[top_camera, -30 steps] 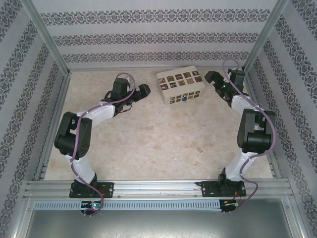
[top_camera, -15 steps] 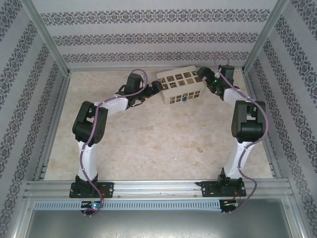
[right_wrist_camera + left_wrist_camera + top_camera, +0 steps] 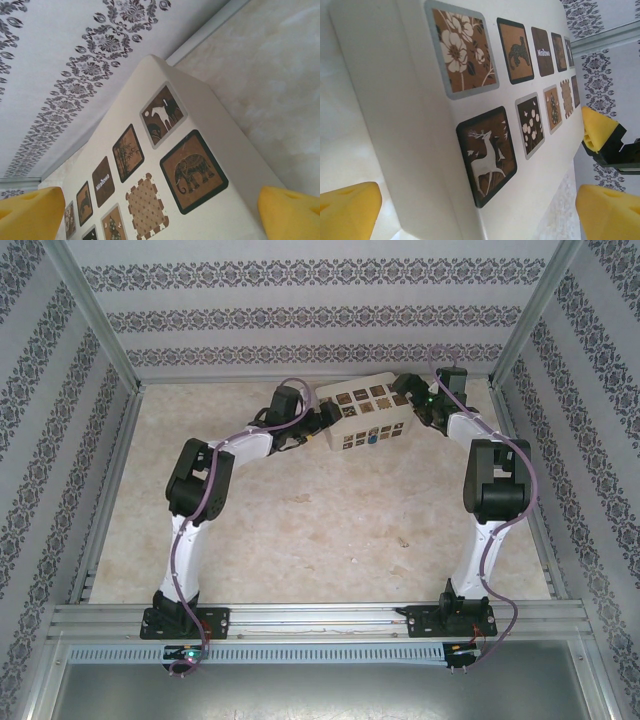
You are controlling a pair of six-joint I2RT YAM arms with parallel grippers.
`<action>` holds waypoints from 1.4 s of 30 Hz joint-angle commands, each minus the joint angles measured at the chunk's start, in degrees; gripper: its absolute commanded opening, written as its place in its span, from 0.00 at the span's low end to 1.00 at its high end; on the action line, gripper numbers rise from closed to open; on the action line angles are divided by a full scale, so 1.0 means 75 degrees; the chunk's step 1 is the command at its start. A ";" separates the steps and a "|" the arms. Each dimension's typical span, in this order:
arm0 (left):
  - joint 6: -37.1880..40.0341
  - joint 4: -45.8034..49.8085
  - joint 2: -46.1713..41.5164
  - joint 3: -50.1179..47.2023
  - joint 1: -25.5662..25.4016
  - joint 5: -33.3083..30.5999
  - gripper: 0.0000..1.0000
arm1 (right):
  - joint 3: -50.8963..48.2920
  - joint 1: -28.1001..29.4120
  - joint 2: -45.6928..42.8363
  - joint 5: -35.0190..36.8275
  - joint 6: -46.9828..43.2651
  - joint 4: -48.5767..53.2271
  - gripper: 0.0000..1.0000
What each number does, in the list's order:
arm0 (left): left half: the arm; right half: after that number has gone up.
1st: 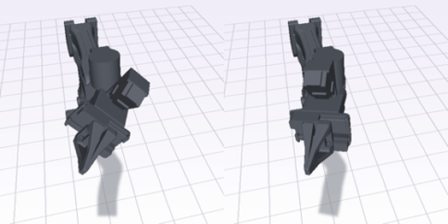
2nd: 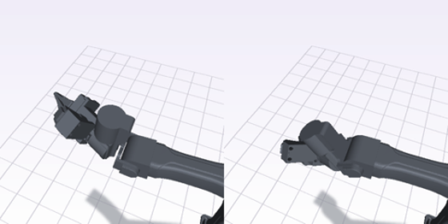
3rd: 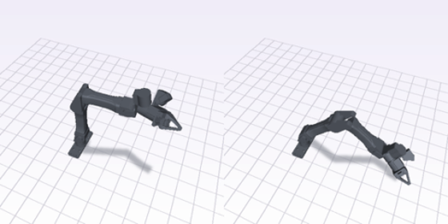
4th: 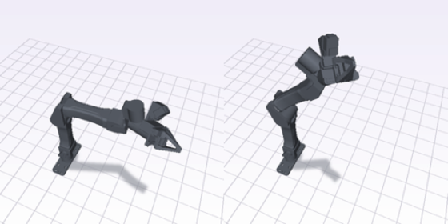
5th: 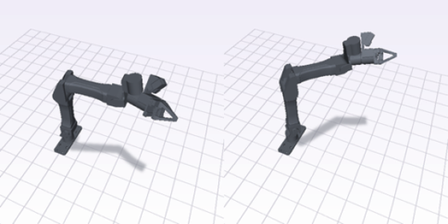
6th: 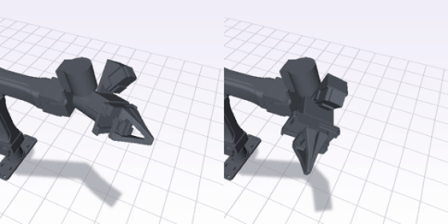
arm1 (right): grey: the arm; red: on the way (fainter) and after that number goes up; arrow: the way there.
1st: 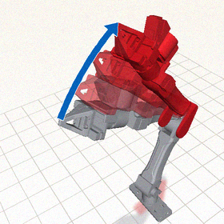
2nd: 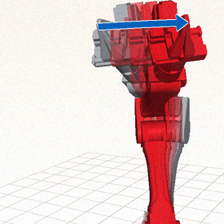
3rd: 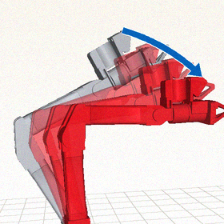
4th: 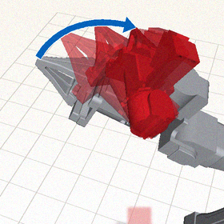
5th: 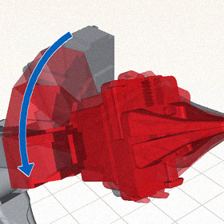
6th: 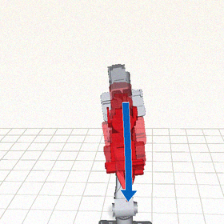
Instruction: Unlock the padlock with the key
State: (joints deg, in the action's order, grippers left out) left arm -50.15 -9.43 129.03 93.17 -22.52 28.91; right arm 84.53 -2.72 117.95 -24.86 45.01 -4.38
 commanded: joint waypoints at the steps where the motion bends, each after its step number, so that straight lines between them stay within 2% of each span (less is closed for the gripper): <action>1: -0.0146 0.0163 0.0214 0.0417 -0.0135 0.0295 1.00 | 0.0247 0.0104 0.0200 0.0028 -0.0205 0.0386 0.98; 7: -0.0204 0.0226 0.0386 0.0663 -0.0212 0.0454 1.00 | 0.0167 0.0174 0.0186 -0.0247 -0.0454 0.0526 0.98; 16: -0.0122 0.0329 0.0155 0.0581 -0.0238 0.0493 1.00 | 0.0024 0.0254 0.0116 -0.1109 -0.0851 0.0504 0.91; 23: -0.0577 -0.0289 -0.0047 0.0128 -0.0226 0.0565 1.00 | -0.0283 0.0391 -0.0064 -0.1509 -0.1154 0.0283 0.91; 42: -0.0409 -0.0304 -0.1080 -0.1078 -0.0226 0.0204 1.00 | -0.1636 0.0963 -0.1161 -0.2169 -0.1618 -0.0611 0.90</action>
State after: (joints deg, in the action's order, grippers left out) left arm -52.77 -8.95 124.29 86.19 -22.98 26.92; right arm 74.22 0.19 112.77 -31.68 33.15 -7.31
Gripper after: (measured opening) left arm 0.994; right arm 0.906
